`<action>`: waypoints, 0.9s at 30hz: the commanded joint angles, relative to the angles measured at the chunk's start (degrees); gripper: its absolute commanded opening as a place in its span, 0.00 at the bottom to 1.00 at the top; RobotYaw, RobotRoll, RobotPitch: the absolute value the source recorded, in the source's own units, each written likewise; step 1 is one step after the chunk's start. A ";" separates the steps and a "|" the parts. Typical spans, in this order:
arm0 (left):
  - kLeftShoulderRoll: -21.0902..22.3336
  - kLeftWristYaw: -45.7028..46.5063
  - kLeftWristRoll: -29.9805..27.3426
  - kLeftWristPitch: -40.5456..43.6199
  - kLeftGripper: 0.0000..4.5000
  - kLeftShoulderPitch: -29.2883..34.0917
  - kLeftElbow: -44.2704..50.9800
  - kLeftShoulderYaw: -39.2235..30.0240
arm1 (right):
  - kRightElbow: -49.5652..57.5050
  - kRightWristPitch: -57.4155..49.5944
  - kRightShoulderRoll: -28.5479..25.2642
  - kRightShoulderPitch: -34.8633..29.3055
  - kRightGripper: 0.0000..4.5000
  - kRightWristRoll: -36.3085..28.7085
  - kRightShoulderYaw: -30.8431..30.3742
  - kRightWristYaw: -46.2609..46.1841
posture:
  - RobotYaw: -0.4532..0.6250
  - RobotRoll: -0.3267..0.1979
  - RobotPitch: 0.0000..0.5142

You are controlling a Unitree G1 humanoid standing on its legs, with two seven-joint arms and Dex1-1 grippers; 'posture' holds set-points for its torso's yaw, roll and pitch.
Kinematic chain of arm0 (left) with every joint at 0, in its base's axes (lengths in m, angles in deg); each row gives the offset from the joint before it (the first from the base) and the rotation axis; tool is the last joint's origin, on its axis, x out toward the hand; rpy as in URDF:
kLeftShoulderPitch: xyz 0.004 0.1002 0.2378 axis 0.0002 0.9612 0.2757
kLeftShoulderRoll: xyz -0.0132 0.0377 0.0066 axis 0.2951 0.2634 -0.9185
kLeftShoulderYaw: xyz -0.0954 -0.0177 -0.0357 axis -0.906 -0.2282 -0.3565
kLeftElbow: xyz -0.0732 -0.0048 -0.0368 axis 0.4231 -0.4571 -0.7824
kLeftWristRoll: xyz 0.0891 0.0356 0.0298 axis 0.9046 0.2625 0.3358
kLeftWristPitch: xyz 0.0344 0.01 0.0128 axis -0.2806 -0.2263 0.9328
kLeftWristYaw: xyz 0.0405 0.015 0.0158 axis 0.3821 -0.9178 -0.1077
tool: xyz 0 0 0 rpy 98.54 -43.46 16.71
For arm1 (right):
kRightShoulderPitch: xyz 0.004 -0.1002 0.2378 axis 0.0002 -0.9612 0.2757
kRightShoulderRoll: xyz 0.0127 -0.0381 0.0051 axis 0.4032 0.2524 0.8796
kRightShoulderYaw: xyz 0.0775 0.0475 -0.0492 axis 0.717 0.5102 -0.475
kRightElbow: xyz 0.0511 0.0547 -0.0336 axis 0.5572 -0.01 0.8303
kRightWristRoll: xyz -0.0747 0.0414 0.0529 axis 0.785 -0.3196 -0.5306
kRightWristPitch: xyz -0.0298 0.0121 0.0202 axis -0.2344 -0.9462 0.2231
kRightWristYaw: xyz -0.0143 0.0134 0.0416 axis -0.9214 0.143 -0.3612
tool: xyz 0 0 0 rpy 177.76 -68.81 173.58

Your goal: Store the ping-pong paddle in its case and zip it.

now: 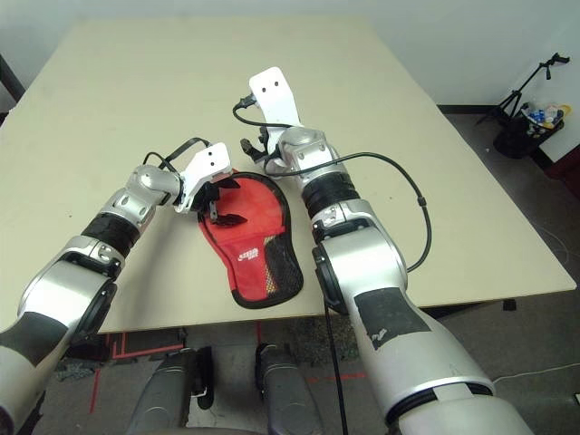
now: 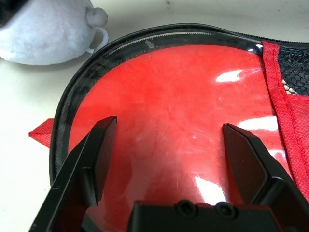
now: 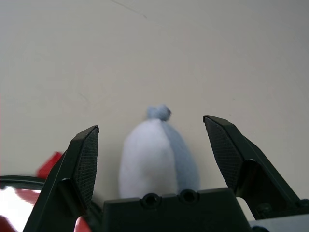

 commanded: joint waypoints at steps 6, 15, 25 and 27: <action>0.15 1.43 2.84 3.45 1.00 4.32 -2.11 2.91 | -5.83 -2.27 0.80 0.56 1.00 -1.13 4.78 -2.03 | 0.43 0.62 0.35; -0.06 1.82 2.88 3.56 1.00 4.10 -2.05 2.89 | -6.09 -2.54 1.02 0.80 0.51 -0.63 7.19 -2.49 | 0.43 0.62 0.35; -0.75 2.39 2.94 3.47 1.00 3.90 -2.58 2.93 | -4.42 -2.57 -3.40 -0.56 0.05 6.18 1.27 0.49 | 0.41 0.62 0.36; -0.87 2.49 2.95 3.47 1.00 3.93 -2.58 2.94 | -2.84 -4.12 -4.96 -1.42 0.05 7.50 -0.55 3.26 | 0.40 0.62 0.36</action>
